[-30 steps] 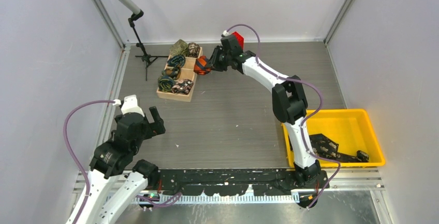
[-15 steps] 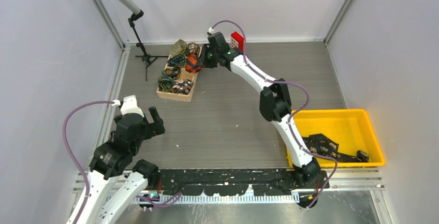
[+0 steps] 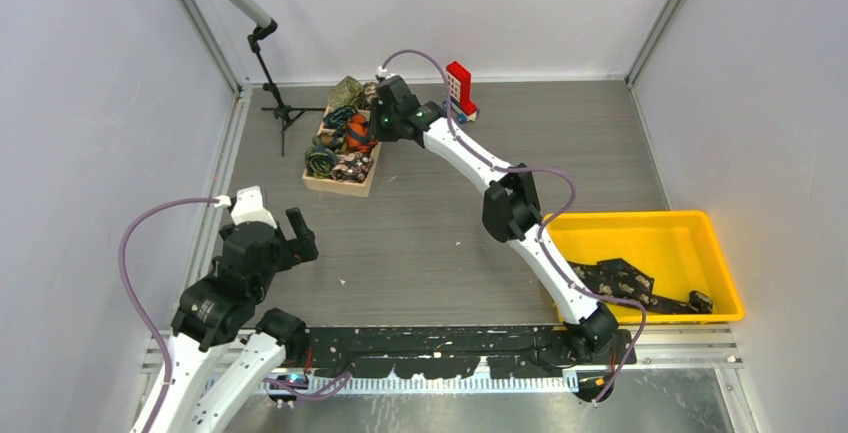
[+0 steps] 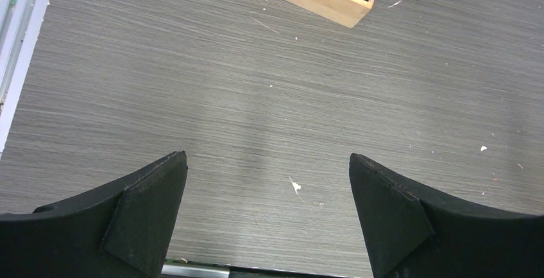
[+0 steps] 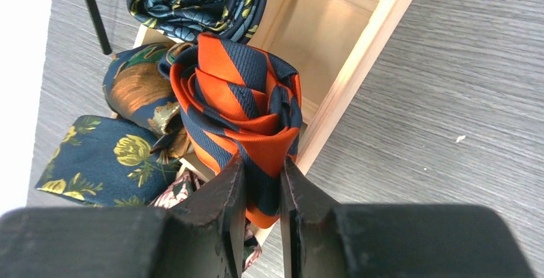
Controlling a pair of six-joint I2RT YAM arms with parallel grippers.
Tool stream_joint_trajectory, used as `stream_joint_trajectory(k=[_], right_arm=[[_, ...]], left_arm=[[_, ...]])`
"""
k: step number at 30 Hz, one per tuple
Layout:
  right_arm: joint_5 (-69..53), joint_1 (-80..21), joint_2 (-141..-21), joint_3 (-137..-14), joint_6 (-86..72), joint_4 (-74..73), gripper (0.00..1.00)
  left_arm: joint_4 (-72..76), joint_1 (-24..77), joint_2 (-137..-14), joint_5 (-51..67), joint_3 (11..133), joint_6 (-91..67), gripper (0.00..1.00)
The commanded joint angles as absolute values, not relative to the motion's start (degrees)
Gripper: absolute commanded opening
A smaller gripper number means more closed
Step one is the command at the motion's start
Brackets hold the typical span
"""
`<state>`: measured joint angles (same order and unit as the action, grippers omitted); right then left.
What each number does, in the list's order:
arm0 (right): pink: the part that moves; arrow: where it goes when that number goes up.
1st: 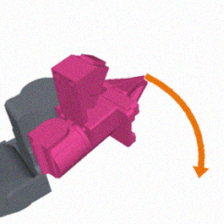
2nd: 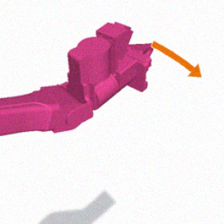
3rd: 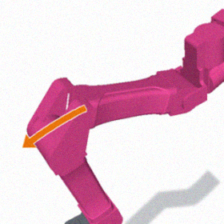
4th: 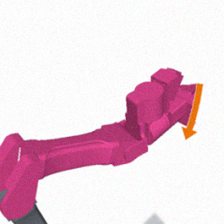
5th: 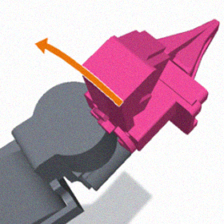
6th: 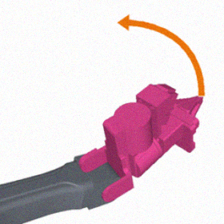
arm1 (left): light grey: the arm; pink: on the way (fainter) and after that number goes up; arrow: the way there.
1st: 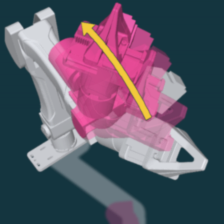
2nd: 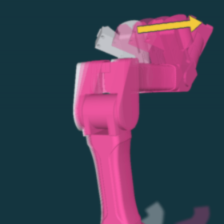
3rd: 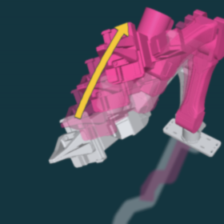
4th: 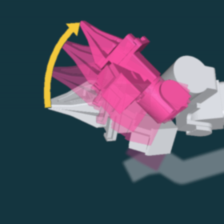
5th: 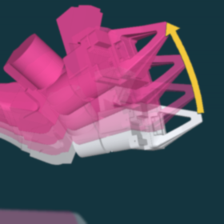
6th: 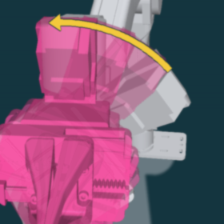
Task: Roll the ties
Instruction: Place the tie in the storage box.
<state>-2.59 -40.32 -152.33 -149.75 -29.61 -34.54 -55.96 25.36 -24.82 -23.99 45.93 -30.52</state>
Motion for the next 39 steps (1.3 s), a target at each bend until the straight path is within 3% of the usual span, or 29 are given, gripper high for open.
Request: stream_joint_trajectory(k=[1, 11, 19, 24, 39], right_arm=[[3.6, -41.5, -155.1, -153.1, -26.9, -36.0, 0.00], [6.0, -42.2, -157.4, -153.6, -28.5, -33.9, 0.02], [6.2, -42.1, -151.0, -147.2, -27.8, -31.9, 0.39], [5.4, -42.1, -147.0, -145.7, -27.2, -31.7, 0.51], [3.2, -42.1, -129.9, -140.1, -24.6, -29.7, 0.62]], left_arm=[[-53.9, 25.5, -23.6, -24.5, 45.7, -29.6, 1.00], [-53.7, 25.5, -22.7, -24.5, 45.4, -29.6, 1.00], [-53.7, 25.5, -22.5, -24.6, 45.4, -29.6, 1.00], [-53.8, 25.5, -22.5, -24.6, 45.4, -29.6, 1.00], [-53.9, 25.5, -22.6, -25.1, 45.4, -29.8, 1.00]])
